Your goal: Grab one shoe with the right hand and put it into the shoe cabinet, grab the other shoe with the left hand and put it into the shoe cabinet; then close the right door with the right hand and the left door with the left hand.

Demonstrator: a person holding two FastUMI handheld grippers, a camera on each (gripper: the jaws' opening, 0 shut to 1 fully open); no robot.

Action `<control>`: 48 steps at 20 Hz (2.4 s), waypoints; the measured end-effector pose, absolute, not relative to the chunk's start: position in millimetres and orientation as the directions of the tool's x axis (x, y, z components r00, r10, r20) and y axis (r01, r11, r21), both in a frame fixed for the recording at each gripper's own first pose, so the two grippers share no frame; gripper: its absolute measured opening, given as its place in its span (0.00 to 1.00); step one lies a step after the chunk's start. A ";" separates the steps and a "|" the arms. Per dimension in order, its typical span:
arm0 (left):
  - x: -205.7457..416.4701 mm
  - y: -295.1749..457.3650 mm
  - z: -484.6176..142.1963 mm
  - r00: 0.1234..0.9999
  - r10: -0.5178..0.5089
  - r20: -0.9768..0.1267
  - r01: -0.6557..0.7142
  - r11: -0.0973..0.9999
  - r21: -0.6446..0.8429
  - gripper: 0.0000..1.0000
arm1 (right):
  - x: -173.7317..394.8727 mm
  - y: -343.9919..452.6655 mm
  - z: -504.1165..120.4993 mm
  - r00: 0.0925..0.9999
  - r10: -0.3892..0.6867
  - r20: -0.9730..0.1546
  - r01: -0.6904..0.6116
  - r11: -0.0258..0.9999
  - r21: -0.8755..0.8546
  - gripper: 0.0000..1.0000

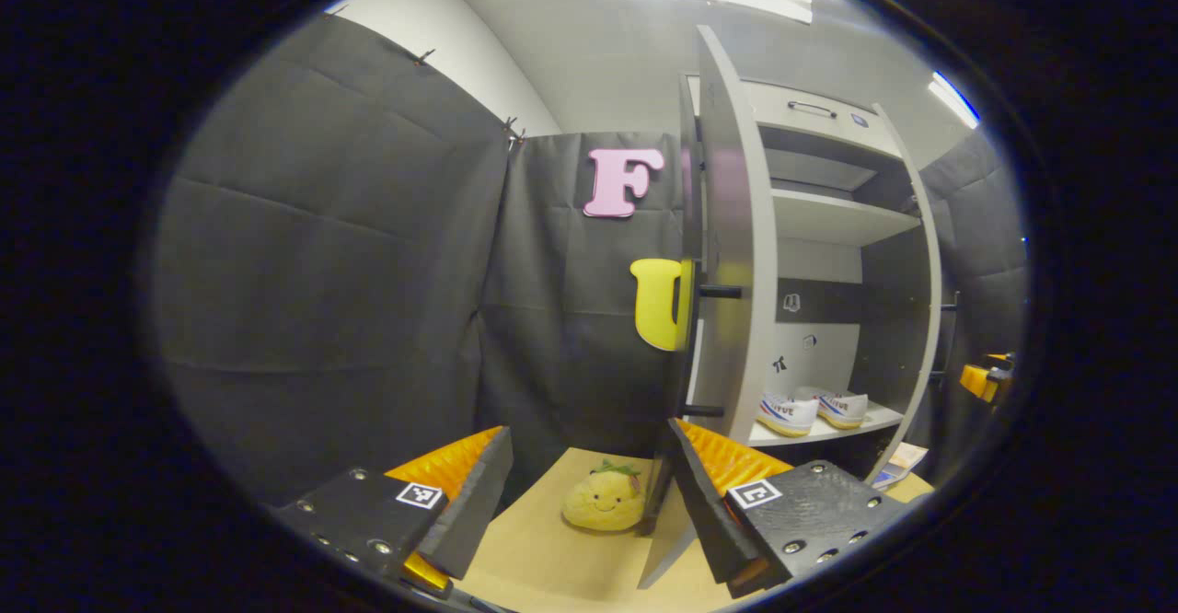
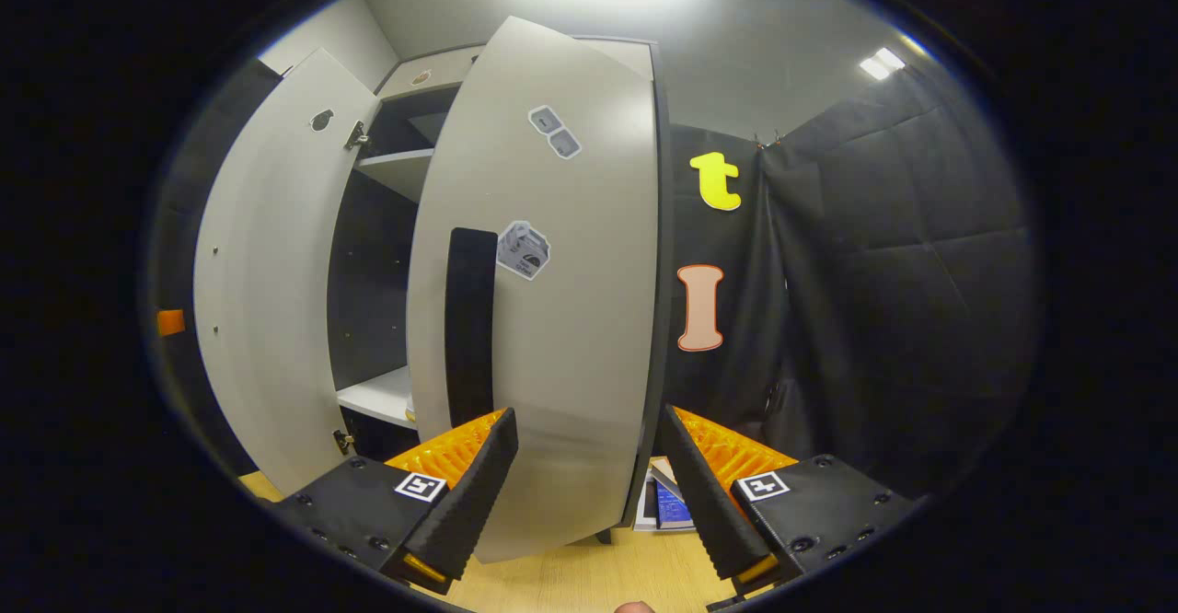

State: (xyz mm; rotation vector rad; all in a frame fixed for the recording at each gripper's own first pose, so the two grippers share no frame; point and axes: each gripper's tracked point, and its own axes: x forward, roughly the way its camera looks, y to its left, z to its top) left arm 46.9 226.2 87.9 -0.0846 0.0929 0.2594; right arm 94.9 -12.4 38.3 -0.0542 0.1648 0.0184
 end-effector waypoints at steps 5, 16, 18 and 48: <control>78.6 240.2 86.3 0.950 0.299 -0.092 -0.305 0.950 -0.063 0.95 | 80.1 -36.0 30.4 0.982 -0.016 -0.190 0.002 0.997 -0.072 0.99; 100.8 222.1 89.9 0.951 0.301 -0.074 -0.305 0.950 -0.061 0.94 | 75.9 -78.7 14.2 0.973 -0.051 -0.227 0.035 0.997 -0.075 0.99; 100.2 217.0 90.0 0.952 0.298 -0.073 -0.302 0.952 -0.055 0.95 | 76.5 -79.7 12.2 0.973 -0.037 -0.227 0.019 0.997 -0.080 0.99; 133.4 27.5 74.2 0.991 0.117 -0.069 -0.121 0.992 -0.045 0.95 | 69.4 -124.0 8.2 0.974 0.063 -0.216 -0.067 0.998 -0.009 0.99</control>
